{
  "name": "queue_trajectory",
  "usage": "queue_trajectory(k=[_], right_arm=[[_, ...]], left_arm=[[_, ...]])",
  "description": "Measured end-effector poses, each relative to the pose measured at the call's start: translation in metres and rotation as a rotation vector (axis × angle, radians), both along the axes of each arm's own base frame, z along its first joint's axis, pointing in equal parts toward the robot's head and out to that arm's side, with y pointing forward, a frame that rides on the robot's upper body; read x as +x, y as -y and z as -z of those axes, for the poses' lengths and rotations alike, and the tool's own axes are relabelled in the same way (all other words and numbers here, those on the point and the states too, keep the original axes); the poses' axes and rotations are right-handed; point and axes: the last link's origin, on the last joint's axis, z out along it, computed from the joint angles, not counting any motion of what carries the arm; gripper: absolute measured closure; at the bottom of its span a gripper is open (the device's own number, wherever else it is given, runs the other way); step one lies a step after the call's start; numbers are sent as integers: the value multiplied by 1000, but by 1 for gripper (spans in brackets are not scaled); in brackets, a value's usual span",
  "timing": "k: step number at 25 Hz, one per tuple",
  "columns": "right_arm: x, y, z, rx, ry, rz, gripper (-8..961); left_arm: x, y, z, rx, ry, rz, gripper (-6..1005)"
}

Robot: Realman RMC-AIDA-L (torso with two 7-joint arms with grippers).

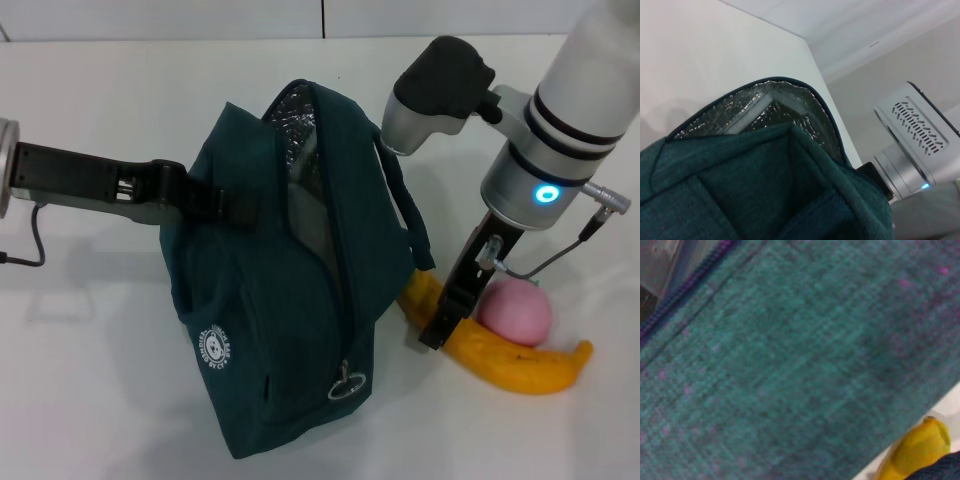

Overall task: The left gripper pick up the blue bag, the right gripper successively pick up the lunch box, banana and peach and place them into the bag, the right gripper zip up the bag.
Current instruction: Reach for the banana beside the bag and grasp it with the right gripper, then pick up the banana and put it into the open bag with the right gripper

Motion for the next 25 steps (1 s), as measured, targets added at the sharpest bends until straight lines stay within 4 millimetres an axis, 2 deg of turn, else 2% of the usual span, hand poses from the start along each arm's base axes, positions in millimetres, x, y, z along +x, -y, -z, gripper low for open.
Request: queue_trajectory(k=[8, 19, 25], right_arm=[[-2, 1, 3, -7, 4, -15, 278], [0, 0, 4, -5, 7, -7, 467], [0, 2, 4, -17, 22, -12, 483]], left_arm=[[-1, -1, -2, 8, -2, 6, 946], [-4, -1, -6, 32, 4, 3, 946], [-11, -1, -16, 70, 18, -23, 946]])
